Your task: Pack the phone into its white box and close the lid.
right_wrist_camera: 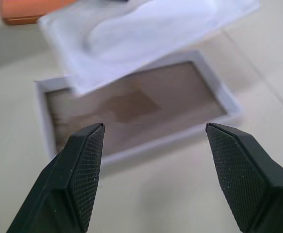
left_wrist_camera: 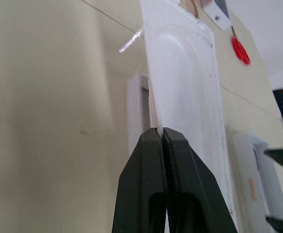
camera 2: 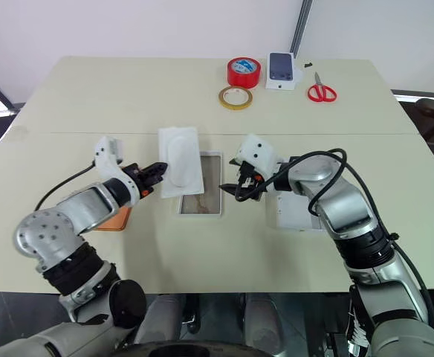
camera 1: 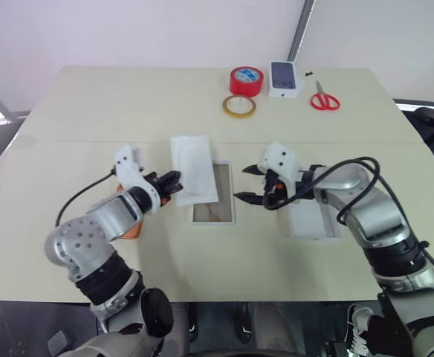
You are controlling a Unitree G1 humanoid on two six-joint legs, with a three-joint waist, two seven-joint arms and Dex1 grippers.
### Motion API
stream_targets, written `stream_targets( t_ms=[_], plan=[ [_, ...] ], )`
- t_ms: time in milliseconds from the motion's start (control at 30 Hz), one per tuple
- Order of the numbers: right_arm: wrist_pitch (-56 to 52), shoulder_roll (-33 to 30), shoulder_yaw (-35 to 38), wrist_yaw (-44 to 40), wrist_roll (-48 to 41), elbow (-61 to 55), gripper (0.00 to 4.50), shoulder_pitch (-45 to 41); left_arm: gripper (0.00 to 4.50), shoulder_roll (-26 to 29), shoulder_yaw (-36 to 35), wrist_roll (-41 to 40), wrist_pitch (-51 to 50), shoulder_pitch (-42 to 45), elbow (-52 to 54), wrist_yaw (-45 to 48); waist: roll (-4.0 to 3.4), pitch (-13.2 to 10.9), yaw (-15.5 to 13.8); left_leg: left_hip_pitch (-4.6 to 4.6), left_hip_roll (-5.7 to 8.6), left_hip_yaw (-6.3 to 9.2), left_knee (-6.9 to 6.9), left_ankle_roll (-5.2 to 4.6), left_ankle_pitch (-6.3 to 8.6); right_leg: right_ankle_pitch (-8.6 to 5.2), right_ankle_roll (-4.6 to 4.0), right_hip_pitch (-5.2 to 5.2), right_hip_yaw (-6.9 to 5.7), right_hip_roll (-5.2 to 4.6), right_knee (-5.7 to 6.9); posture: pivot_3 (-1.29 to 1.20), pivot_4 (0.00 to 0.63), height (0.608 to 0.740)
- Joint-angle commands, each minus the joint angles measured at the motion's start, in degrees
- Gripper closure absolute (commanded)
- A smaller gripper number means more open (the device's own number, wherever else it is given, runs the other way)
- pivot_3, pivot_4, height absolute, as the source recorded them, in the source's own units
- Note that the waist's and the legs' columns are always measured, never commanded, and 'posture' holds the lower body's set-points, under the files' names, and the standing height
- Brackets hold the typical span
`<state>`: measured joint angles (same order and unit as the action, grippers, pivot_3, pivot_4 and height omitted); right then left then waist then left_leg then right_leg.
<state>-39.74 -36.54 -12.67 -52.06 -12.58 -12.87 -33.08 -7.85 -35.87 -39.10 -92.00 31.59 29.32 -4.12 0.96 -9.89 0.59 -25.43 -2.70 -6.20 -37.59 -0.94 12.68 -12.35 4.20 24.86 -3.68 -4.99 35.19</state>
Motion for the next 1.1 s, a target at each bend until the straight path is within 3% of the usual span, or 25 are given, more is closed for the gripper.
stream_targets(
  t_ms=[33, 833, 933, 1067, 1100],
  plan=[
    [1.1, -0.4, 1.6, 0.3, -0.2, -0.2, 1.02, 0.0, 4.50, -1.1, 2.9, 0.8, -0.5, -0.6, 2.0, -1.1, 0.00, 0.0, 0.1, 0.00, 0.00, 0.00, 0.01, 0.00, 0.00, 0.00, 0.00, 0.01, 0.00, 0.03, 0.00, 0.00, 0.150, 0.740],
    [3.7, 0.3, 0.8, 1.3, 1.1, 1.5, 1.02, -0.1, 4.50, -2.4, 8.7, 6.2, 0.2, -0.9, -2.1, 0.7, 0.00, 0.0, 0.0, -0.02, -0.01, 0.03, -0.02, -0.01, 0.00, 0.00, 0.00, 0.01, 0.00, 0.03, 0.00, 0.00, 0.150, 0.740],
    [3.8, 0.3, 0.8, 1.4, 1.2, 1.6, 0.98, -0.1, 3.67, -2.3, 8.8, 6.5, -0.1, -0.8, -1.9, 1.3, 0.00, 0.0, -0.1, -0.02, -0.01, 0.03, -0.02, -0.01, 0.00, 0.00, 0.00, 0.01, 0.00, 0.03, 0.00, 0.00, 0.150, 0.740],
    [4.1, 0.6, 0.6, 1.8, 1.5, 2.1, 0.98, -0.7, 1.78, -2.3, 8.1, 6.3, -0.4, -0.2, -1.2, 1.8, 0.00, 0.0, 0.0, -0.02, -0.01, 0.03, -0.02, -0.01, 0.00, 0.00, 0.00, 0.01, 0.00, 0.03, 0.00, 0.00, 0.150, 0.740],
    [4.1, 0.8, 0.7, 1.9, 1.5, 2.3, 0.98, -0.9, 1.14, -2.5, 7.6, 6.0, -0.5, 0.1, -0.8, 2.0, 0.00, 0.0, 0.0, -0.01, -0.01, 0.03, -0.02, -0.01, 0.00, 0.00, 0.00, 0.01, 0.00, 0.03, 0.00, 0.00, 0.150, 0.740]
  ],
)
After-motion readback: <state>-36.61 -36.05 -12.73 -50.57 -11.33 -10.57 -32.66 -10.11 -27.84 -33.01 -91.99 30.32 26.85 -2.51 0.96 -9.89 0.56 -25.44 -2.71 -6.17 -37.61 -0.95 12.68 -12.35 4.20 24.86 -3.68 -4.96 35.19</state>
